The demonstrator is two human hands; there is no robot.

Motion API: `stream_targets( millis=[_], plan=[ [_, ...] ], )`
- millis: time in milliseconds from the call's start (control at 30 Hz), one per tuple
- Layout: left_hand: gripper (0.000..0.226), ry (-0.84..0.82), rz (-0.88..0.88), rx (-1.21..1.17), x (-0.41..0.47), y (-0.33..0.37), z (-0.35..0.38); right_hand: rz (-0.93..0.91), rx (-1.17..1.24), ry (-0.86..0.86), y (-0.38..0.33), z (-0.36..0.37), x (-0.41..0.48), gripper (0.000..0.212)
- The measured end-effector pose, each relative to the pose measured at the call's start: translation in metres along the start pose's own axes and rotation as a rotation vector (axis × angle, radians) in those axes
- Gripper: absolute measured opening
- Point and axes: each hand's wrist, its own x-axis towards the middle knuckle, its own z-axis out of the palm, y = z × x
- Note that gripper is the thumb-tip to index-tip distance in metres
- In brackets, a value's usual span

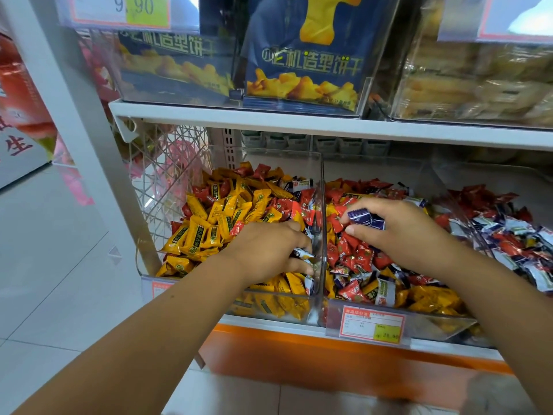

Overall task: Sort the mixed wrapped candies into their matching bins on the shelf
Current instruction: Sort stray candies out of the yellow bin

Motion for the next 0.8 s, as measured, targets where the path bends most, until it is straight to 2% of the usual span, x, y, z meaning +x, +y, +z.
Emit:
stream_targets(
  millis=[267,333,467,633,800],
  plan=[
    [0.032,0.153,0.046,-0.160,-0.007,-0.011,0.003,0.006,0.019,0.020,-0.003,0.000,0.002,0.011],
    [0.031,0.133,0.047,-0.172,-0.010,-0.013,0.001,0.001,0.011,0.014,-0.004,0.001,0.003,0.010],
    [0.036,0.053,0.044,-0.099,-0.011,-0.010,0.002,-0.013,0.030,0.003,-0.005,0.004,0.004,0.009],
    [0.029,0.112,-0.020,0.020,-0.005,0.000,0.003,-0.009,0.004,-0.002,-0.004,0.002,0.000,0.009],
    [0.023,0.219,-0.047,-0.148,-0.008,-0.008,0.003,0.015,0.012,0.021,0.000,-0.005,-0.006,0.013]
  ],
)
